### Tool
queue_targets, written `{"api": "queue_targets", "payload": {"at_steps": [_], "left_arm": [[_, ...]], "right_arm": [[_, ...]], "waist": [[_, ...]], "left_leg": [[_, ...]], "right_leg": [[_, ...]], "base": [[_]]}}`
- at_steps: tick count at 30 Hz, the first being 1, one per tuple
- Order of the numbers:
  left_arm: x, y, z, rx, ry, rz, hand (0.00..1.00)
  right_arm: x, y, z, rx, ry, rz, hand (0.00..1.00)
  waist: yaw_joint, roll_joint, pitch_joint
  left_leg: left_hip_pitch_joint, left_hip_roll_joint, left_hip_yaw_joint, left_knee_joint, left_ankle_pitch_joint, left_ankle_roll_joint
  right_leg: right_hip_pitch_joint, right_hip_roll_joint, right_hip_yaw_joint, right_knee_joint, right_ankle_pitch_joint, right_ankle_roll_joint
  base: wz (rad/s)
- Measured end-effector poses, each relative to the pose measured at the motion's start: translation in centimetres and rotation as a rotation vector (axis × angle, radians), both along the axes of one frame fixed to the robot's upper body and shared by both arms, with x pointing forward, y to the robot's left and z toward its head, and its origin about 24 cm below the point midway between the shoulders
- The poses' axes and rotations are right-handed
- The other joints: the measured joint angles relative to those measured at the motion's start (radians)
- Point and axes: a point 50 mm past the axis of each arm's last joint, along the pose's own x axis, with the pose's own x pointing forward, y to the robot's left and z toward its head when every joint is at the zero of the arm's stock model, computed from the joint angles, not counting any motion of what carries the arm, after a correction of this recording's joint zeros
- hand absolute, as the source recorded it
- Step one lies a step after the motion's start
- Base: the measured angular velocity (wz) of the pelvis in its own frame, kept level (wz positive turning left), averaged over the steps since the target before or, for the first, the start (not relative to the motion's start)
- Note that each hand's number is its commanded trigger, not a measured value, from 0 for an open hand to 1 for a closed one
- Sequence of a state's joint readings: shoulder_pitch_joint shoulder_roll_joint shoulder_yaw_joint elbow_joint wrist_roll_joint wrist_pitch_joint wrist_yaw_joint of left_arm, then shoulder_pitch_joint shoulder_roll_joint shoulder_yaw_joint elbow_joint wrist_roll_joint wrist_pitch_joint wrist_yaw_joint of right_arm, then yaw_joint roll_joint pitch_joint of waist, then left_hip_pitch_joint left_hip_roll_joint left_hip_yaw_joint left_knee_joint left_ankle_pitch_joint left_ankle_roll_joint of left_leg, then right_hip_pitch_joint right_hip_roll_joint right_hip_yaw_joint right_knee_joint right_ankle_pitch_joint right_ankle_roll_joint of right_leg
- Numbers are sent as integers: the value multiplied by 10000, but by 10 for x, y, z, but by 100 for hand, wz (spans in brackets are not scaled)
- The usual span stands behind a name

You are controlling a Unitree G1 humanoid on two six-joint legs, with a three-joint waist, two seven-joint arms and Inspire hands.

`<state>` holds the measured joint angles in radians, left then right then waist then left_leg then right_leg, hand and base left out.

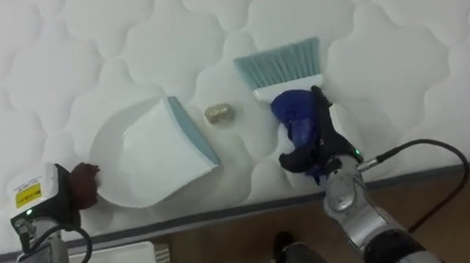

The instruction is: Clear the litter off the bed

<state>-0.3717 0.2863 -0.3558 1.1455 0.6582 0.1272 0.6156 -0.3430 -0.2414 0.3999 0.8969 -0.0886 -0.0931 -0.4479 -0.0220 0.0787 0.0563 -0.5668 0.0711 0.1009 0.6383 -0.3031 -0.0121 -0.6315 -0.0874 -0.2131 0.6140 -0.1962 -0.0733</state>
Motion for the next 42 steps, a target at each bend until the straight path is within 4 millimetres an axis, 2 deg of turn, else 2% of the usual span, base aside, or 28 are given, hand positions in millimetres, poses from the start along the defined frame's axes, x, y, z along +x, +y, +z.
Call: {"api": "queue_targets", "payload": {"at_steps": [3,8,17,26,28,30,32,33,36,38,39,41,42], "left_arm": [[0,0,0,-2,23,7,100],[0,0,-1,-52,131,6,100],[-1,0,-2,-74,197,-4,100],[-1,1,-1,-5,170,-42,100],[2,1,1,56,93,-78,100],[9,4,8,177,-122,-135,100],[13,6,14,511,-252,-378,100],[15,10,17,667,-351,-441,100],[16,14,20,852,-456,-501,100],[21,13,25,1009,-738,-591,100],[22,14,26,1068,-778,-626,100],[28,17,34,1664,-1018,-876,100],[28,19,36,1839,-1077,-934,100]], "right_arm": [[0,-11,2,-587,-142,-195,100],[-3,-23,1,-1221,-64,-489,100],[-15,-28,-14,-1311,747,-937,100],[-17,-32,-14,-1170,706,-1346,100],[-16,-32,-14,-1159,699,-1375,100],[-12,-34,-11,-1076,647,-1386,100],[-8,-36,-7,-1031,602,-1359,100],[-5,-37,-5,-1073,634,-1287,100],[1,-42,0,-1259,689,-1229,100],[9,-51,7,-1671,805,-1254,100],[11,-53,10,-1828,827,-1254,100],[23,-57,23,-2781,672,-1009,100],[25,-58,26,-3023,626,-936,100]], "waist": [[-7,-36,-13],[28,-71,-31],[25,-112,-23],[-2,-159,-2],[12,-233,42],[24,-485,106],[71,-612,100],[72,-693,147],[139,-806,140],[283,-977,158],[291,-1043,153],[323,-1313,179],[326,-1360,180]], "left_leg": [[18,-37,53,9,8,18],[27,8,67,8,9,18],[200,50,79,-103,9,18],[175,10,78,-135,22,41],[166,-11,78,-103,22,40],[24,-166,77,81,20,44],[-160,-144,76,247,15,54],[-220,-124,73,322,17,57],[-368,-102,79,464,14,62],[-600,-77,74,710,-21,122],[-674,-77,73,748,-22,123],[-958,-69,61,968,-52,176],[-1029,-59,55,1040,-60,185]], "right_leg": [[-2,-15,71,68,-56,61],[27,8,56,39,-61,51],[314,17,-86,-192,-58,55],[297,-34,-125,-195,-80,92],[270,-79,-125,-43,-116,80],[25,-317,-121,400,-352,89],[-129,-304,-118,468,-354,73],[-180,-300,-138,495,-325,46],[-253,-328,-184,559,-298,48],[-443,-347,-182,740,-298,45],[-511,-359,-180,799,-298,45],[-778,-363,-148,998,-293,39],[-833,-357,-149,1033,-287,28]], "base": [[6],[0],[2],[1],[3],[17],[7],[0],[2],[0],[5],[0],[0]]}}
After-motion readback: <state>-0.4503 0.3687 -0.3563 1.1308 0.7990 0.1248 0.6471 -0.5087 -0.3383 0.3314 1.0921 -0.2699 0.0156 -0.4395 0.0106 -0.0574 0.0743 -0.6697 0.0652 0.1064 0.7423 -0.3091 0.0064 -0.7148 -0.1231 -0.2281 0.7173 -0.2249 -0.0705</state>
